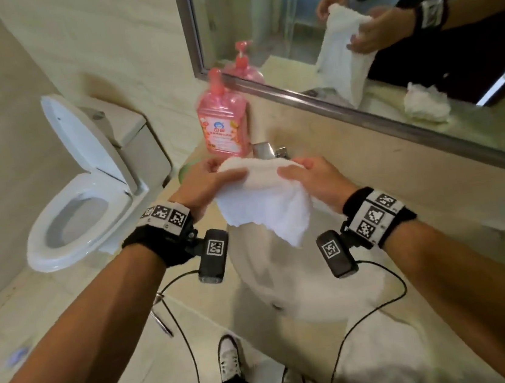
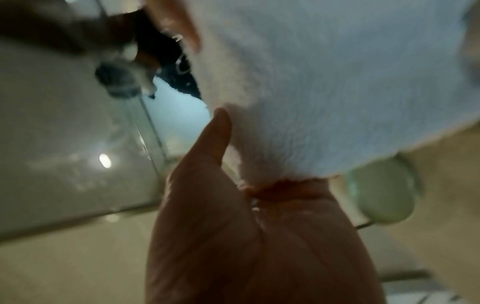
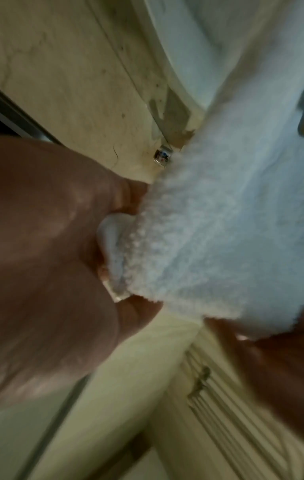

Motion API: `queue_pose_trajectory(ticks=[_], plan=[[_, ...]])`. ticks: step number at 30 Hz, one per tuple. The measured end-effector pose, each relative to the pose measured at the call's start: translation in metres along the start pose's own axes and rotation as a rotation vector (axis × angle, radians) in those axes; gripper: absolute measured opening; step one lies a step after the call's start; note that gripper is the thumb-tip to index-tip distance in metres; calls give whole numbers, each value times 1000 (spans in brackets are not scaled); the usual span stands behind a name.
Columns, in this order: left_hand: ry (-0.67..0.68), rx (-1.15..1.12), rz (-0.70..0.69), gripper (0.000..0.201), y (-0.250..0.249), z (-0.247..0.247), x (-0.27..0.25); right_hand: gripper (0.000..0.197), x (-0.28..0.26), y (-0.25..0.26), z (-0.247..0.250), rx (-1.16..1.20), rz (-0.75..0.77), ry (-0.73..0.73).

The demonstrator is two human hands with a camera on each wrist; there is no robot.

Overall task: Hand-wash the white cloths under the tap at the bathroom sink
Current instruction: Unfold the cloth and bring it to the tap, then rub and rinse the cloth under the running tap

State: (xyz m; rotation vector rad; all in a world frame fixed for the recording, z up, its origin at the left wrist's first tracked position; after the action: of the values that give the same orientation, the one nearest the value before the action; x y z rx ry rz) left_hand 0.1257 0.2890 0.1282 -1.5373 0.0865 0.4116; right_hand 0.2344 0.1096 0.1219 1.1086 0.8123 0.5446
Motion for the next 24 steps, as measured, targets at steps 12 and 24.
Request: queue_pose_trajectory(ticks=[12,24], plan=[[-53,20,-84,34,-56,-79,-7,38,-19,63,-2,-154,192,-360],[261,136,6,22,-65,-62,-40,39,-35,97,-4,-387,256,-147]])
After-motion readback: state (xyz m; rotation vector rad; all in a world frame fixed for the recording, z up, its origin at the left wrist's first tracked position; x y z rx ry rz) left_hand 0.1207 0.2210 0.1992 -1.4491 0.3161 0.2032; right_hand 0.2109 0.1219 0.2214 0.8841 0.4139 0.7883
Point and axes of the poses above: each hand's wrist, its own x-axis towards the middle knuckle, its own z-axis out of the back of the hand, y = z × x, the point moved 9 cm from there along x, towards the middle knuckle, and after that the axes turned 12 degrees about y, right-handed, at the moved point
